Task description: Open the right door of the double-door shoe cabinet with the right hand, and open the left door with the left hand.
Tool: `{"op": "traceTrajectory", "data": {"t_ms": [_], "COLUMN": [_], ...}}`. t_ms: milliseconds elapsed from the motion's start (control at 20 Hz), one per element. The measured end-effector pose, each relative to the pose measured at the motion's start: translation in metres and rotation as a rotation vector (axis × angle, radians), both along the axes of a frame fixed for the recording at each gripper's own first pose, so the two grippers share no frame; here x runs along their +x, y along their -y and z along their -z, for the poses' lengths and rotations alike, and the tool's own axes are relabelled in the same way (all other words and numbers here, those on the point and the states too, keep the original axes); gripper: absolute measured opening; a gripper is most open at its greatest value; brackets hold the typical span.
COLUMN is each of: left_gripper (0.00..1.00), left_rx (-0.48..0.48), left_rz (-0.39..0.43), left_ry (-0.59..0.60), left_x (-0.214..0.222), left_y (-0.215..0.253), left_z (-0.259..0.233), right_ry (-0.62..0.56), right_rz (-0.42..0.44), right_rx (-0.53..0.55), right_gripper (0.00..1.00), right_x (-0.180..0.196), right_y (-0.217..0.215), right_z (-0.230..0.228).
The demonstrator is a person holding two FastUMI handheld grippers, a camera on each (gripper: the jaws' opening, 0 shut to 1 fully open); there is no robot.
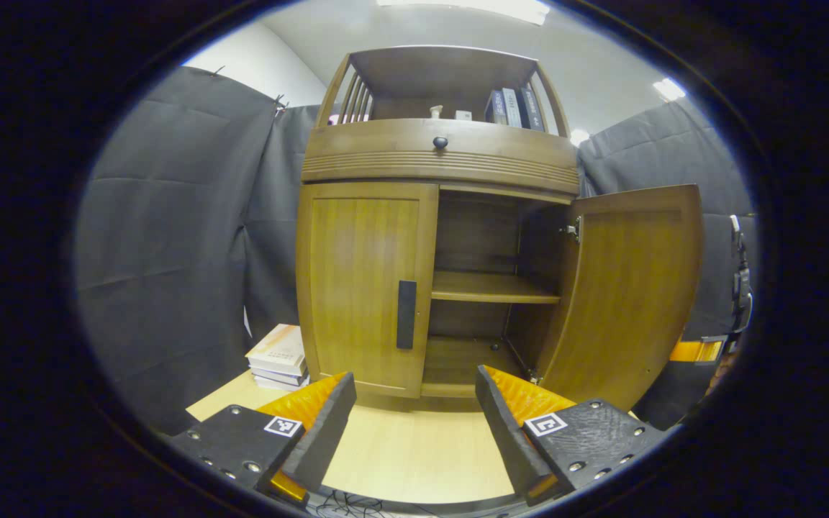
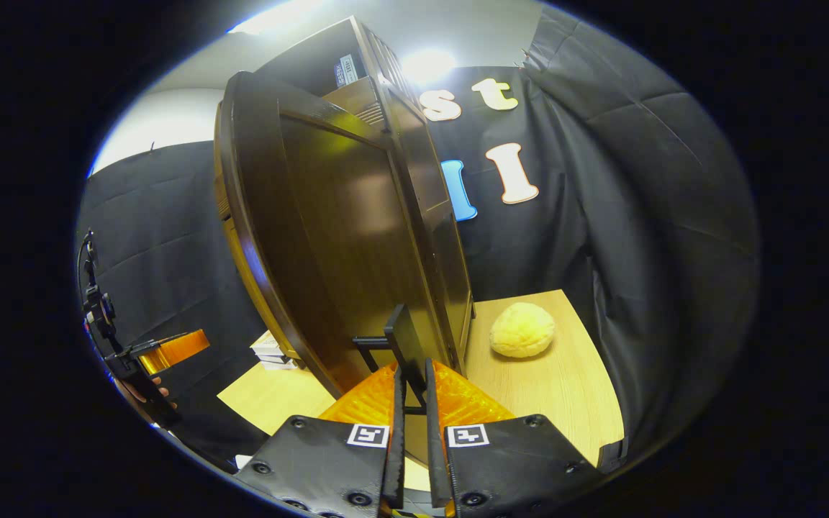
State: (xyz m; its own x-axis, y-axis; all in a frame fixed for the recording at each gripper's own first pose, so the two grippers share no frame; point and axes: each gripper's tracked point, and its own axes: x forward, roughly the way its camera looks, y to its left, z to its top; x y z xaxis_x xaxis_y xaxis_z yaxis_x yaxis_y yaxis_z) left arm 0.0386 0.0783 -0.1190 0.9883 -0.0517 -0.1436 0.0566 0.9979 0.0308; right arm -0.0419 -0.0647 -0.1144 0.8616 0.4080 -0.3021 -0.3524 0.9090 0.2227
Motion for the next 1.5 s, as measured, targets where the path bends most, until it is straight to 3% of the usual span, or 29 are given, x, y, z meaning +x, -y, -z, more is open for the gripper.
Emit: {"op": "traceTrajectory", "data": {"t_ms": [300,350,450,500,700,750,800,850,1100,1150,1200,1500], "left_gripper": [0.95,0.95,0.96,0.96,0.96,0.96,0.96,0.96,0.96,0.95,0.96,0.96], "left_rx": [0.029,0.031,0.035,0.040,0.059,0.058,0.052,0.044,0.034,0.044,0.052,0.032], "left_rz": [0.003,0.008,0.028,0.037,0.072,0.081,0.093,0.105,0.154,0.160,0.164,0.183], "left_ry": [0.020,0.029,0.042,0.045,0.052,0.048,0.041,0.031,0.007,0.005,0.001,-0.022], "left_x": [0.012,0.014,0.022,0.025,0.037,0.039,0.041,0.043,0.050,0.052,0.054,0.060], "left_y": [-0.011,-0.012,-0.010,-0.010,-0.010,-0.009,-0.006,-0.003,0.005,0.004,0.004,0.009], "left_z": [-0.004,-0.005,-0.008,-0.009,-0.011,-0.010,-0.008,-0.007,-0.002,0.000,0.001,0.010], "right_ry": [0.004,0.008,0.022,0.037,0.072,0.071,0.069,0.075,0.083,0.089,0.092,0.128], "right_rz": [0.113,0.143,0.212,0.239,0.330,0.334,0.347,0.342,0.325,0.334,0.341,0.384], "right_rx": [-0.052,-0.072,-0.080,-0.082,-0.090,-0.085,-0.084,-0.081,-0.093,-0.097,-0.107,-0.128], "right_gripper": [0.13,0.03,0.04,0.11,0.11,0.21,0.21,0.13,0.93,0.92,0.98,0.98], "right_x": [-0.026,-0.032,-0.043,-0.051,-0.071,-0.074,-0.077,-0.079,-0.089,-0.089,-0.087,-0.078], "right_y": [0.018,0.024,0.031,0.033,0.030,0.023,0.019,0.009,-0.027,-0.030,-0.034,-0.053], "right_z": [0.005,0.004,0.001,-0.003,-0.015,-0.016,-0.018,-0.021,-0.021,-0.024,-0.026,-0.044]}}
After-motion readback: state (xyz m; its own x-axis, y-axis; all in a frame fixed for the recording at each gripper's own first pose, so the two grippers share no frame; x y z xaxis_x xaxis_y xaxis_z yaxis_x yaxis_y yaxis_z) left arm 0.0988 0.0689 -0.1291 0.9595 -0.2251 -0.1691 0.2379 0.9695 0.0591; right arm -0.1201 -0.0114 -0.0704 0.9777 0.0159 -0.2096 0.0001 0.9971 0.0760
